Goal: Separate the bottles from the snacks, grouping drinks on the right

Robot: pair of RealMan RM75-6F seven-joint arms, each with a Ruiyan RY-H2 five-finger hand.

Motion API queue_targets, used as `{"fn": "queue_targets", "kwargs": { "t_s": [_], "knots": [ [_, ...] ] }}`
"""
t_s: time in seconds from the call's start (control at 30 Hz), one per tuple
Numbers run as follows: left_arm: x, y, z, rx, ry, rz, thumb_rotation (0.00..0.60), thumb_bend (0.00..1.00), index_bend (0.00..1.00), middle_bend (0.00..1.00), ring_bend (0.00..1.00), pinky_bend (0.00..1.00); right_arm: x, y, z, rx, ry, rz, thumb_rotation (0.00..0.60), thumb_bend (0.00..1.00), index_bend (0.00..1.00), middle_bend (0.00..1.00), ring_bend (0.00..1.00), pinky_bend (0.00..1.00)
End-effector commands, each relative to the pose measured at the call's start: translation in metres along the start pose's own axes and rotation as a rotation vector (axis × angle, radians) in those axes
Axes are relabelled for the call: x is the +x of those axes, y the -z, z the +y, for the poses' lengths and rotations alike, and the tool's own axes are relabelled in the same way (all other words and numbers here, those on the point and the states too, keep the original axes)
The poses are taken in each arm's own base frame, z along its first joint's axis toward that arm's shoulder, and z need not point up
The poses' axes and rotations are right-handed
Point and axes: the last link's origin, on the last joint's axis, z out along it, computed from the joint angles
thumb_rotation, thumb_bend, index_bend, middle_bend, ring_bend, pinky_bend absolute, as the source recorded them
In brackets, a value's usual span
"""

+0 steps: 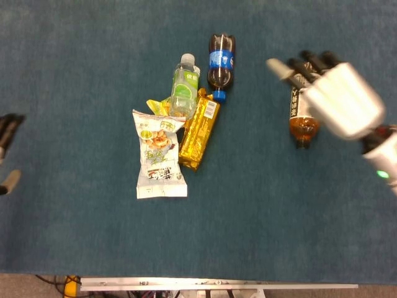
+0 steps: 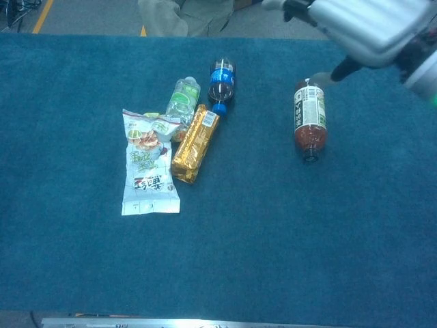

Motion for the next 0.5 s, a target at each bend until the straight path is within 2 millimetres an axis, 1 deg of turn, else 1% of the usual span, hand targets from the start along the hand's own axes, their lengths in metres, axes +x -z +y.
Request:
{"fn": "queue_targets", "kwargs": {
  "t_s": [0.03,0.2,0.33,0.5],
  "knots": [
    [0.003,-0.026,0.022,-0.125,-0.021,-0.006,0.6,0.3,0.0,0.07,0.1,0.19,0.002,0.027,0.015,-0.03,0.006,-0.01,0.6,0.0,0.13,0.32,0.25,0.41],
    [0.003,-0.053,0.048,-0.261,-0.05,-0.035,0.6,0.3,0.0,0.0,0.06,0.18,0.001,0.047,0.029,-0.069,0.016,-0.028,0.6,0.0,0.13,0.32,0.25,0.41],
    [0.001,-0.072,0.068,-0.351,-0.083,-0.059,0.6,0.3,0.0,0.0,0.04,0.17,-0.002,0.057,0.04,-0.111,0.018,-0.043,0.6,0.0,0.13,0.32,0.25,0.41],
    [0.0,-0.089,0.086,-0.417,-0.094,-0.079,0.6,0.3,0.0,0.0,0.02,0.17,-0.006,0.067,0.051,-0.153,0.017,-0.063,0.6,0.0,0.13,0.32,0.25,0.41]
  ]
}}
